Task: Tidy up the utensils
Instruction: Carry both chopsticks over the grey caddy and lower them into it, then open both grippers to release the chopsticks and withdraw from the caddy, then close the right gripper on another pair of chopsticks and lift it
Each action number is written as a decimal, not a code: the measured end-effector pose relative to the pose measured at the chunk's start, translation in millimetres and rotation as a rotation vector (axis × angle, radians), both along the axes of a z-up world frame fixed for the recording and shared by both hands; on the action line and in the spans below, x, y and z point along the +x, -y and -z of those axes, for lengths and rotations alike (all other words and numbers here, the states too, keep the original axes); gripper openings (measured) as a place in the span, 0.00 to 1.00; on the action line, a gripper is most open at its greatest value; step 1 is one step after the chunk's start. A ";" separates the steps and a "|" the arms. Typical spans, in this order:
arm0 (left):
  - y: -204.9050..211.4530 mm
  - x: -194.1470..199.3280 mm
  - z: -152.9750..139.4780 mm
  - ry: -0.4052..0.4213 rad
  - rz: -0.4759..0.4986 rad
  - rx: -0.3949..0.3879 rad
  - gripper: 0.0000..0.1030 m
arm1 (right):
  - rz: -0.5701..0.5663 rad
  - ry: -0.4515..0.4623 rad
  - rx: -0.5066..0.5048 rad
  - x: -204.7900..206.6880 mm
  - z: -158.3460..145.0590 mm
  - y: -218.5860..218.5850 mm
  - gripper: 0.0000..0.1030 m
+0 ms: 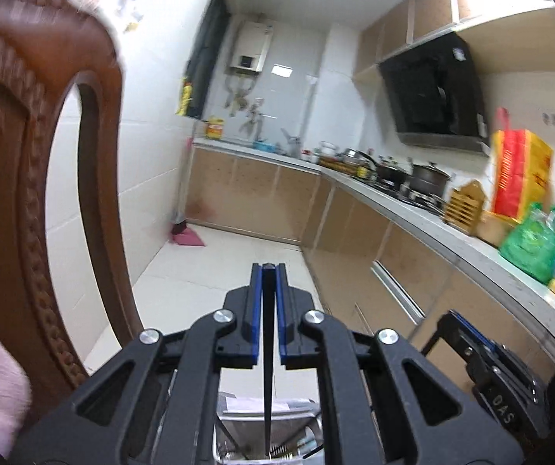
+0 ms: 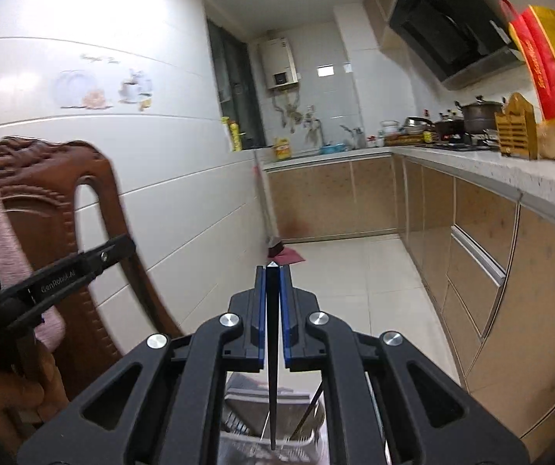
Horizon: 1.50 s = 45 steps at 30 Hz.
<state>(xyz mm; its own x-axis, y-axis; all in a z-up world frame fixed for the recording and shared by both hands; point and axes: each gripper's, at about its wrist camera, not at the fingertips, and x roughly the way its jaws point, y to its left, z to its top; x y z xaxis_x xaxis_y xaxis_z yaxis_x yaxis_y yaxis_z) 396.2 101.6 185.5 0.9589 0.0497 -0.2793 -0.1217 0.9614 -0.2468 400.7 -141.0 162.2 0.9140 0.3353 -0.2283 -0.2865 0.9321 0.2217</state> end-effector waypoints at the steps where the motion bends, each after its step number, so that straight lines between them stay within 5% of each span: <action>1: -4.6 7.0 12.5 -0.004 -0.021 -0.023 0.07 | 0.017 -0.006 0.002 7.8 10.1 -0.5 0.07; 10: -14.7 30.2 106.5 0.071 -0.078 -0.077 0.07 | 0.075 -0.019 0.079 43.6 94.0 -3.0 0.07; 15: -14.2 30.9 145.1 0.045 -0.083 -0.090 0.10 | 0.060 -0.059 0.105 45.9 121.4 -5.5 0.07; 17: -13.9 23.0 152.2 0.030 -0.077 -0.099 0.41 | 0.049 -0.064 0.107 40.2 126.0 -3.7 0.13; 18: -14.5 17.3 153.2 0.028 -0.074 -0.101 0.69 | 0.038 -0.071 0.106 35.1 126.7 -1.8 0.15; 21: -11.1 -12.6 148.7 0.029 -0.032 -0.089 0.77 | 0.016 -0.057 0.112 6.0 120.7 8.0 0.23; 25: -2.8 -78.7 149.0 -0.042 0.036 -0.060 0.88 | 0.004 -0.036 0.102 -62.8 118.2 21.4 0.48; 29: 14.0 -153.6 174.6 -0.137 0.060 0.006 0.92 | 0.005 -0.140 -0.021 -123.7 158.4 8.4 0.54; 33: 30.5 -207.9 220.0 -0.239 0.014 0.041 0.92 | -0.021 -0.392 -0.091 -155.2 239.8 -25.2 0.54; 36: 29.0 -227.5 244.5 -0.279 0.003 0.048 0.92 | -0.030 -0.490 -0.126 -164.1 279.3 -46.7 0.54; 45: 13.0 -227.7 240.0 -0.255 0.045 -0.003 0.92 | 0.022 -0.542 -0.221 -146.6 307.7 -72.5 0.52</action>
